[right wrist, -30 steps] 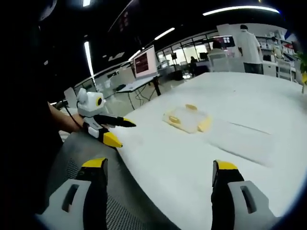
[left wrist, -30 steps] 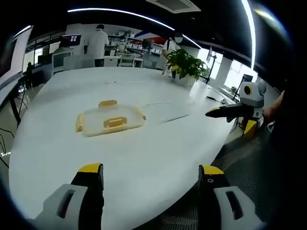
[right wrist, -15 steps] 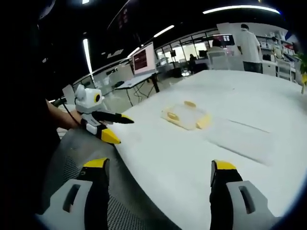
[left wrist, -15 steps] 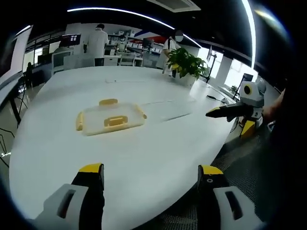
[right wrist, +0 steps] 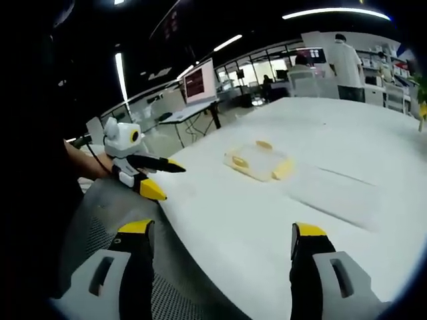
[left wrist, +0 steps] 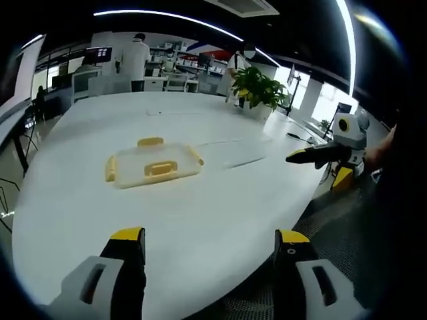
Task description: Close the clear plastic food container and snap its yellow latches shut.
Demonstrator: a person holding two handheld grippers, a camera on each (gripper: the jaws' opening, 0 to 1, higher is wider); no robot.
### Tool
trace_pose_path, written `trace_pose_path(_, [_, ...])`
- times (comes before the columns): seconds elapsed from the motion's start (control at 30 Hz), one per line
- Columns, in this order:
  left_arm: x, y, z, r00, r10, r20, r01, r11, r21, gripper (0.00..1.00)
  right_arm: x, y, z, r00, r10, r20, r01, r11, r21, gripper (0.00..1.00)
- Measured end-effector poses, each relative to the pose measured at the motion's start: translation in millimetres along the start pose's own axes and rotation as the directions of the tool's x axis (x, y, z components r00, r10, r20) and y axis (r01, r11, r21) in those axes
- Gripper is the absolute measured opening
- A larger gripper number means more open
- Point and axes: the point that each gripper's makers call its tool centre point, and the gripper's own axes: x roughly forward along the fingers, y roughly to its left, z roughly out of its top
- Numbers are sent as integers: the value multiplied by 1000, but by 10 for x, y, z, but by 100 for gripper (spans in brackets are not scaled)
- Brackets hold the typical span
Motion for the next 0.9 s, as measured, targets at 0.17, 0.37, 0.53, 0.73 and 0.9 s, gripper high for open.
trace_pose_path(0.17, [-4, -9, 10, 1000, -2, -3, 2, 1000, 12, 73, 13, 21, 2, 1000, 12, -11, -12, 1000, -11, 83])
trace_pose_path(0.37, [-36, 6, 93, 1000, 3, 30, -4, 1000, 11, 74, 36, -24, 75, 1000, 4, 4, -4, 1000, -19, 83])
trace_pose_path(0.53, [-41, 13, 121, 999, 0, 42, 0, 1000, 5, 77, 20, -43, 107, 1000, -2, 13, 2, 1000, -24, 82])
trace_pose_path(0.73, [-40, 19, 134, 999, -12, 38, 12, 1000, -1, 80, 35, -107, 156, 1000, -12, -4, 12, 999, -48, 79])
trace_pose_path(0.9, [-10, 54, 193, 999, -17, 40, 18, 1000, -12, 80, 120, -163, 241, 1000, -22, 10, 22, 1000, -17, 77])
